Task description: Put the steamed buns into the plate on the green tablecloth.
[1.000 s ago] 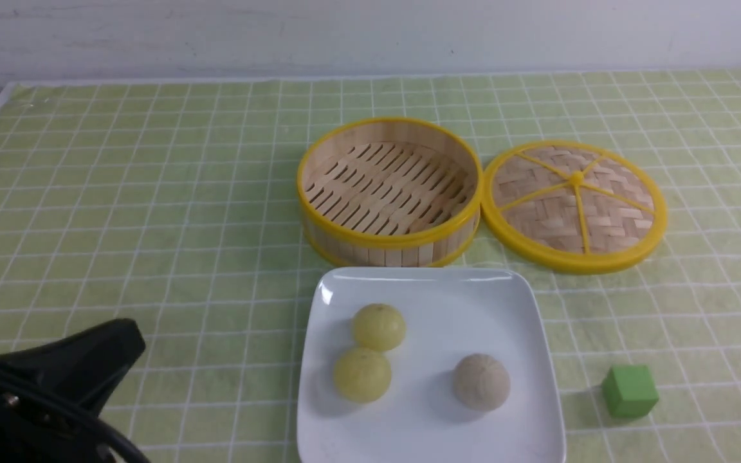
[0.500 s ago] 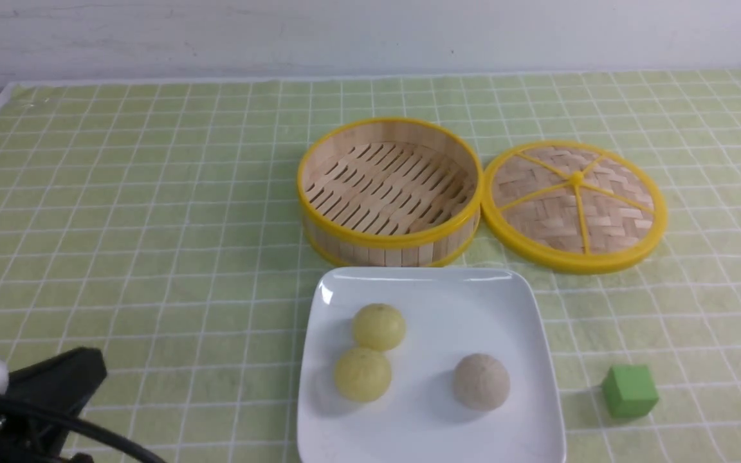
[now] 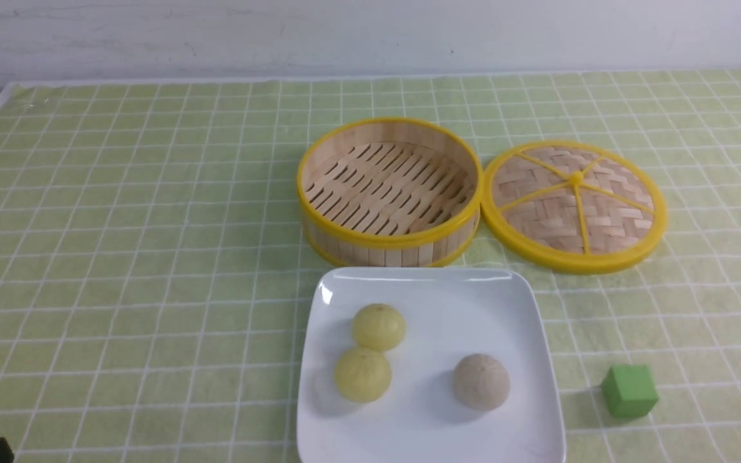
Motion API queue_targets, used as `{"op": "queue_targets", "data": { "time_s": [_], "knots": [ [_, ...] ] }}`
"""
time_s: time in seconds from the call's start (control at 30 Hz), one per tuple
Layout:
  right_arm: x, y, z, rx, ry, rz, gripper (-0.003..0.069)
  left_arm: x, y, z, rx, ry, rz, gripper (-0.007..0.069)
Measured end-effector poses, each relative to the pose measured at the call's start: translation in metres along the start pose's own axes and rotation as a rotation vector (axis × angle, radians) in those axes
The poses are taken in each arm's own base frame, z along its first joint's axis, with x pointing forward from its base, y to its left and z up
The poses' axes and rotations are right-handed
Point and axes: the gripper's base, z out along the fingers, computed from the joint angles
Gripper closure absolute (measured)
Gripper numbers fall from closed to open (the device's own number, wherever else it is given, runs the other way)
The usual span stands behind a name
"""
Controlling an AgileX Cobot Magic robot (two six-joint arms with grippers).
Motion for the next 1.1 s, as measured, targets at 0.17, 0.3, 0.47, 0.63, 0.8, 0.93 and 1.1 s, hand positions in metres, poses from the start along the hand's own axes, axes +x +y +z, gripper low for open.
{"op": "queue_targets", "data": {
  "time_s": [0.17, 0.3, 0.47, 0.63, 0.8, 0.93, 1.1],
  "knots": [
    [0.0, 0.0, 0.0, 0.0, 0.0, 0.0, 0.0534, 0.004, 0.001, -0.0002, -0.009, 0.043, 0.022, 0.054],
    [0.0, 0.0, 0.0, 0.0, 0.0, 0.0, 0.0531, 0.004, 0.001, -0.0003, -0.009, 0.046, 0.022, 0.0538],
    [0.0, 0.0, 0.0, 0.0, 0.0, 0.0, 0.0526, 0.0041, 0.0011, -0.0003, -0.01, 0.047, 0.023, 0.0535],
    [0.0, 0.0, 0.0, 0.0, 0.0, 0.0, 0.0525, 0.0041, 0.0011, -0.0003, -0.01, 0.047, 0.024, 0.0531],
    [0.0, 0.0, 0.0, 0.0, 0.0, 0.0, 0.0519, 0.0042, 0.0011, -0.0003, -0.01, 0.048, 0.024, 0.0523],
    [0.0, 0.0, 0.0, 0.0, 0.0, 0.0, 0.0514, 0.0042, 0.0011, -0.0003, -0.01, 0.048, 0.024, 0.0517],
    [0.0, 0.0, 0.0, 0.0, 0.0, 0.0, 0.0508, 0.0042, 0.0012, -0.0003, -0.011, 0.047, 0.025, 0.0517]
  ]
}}
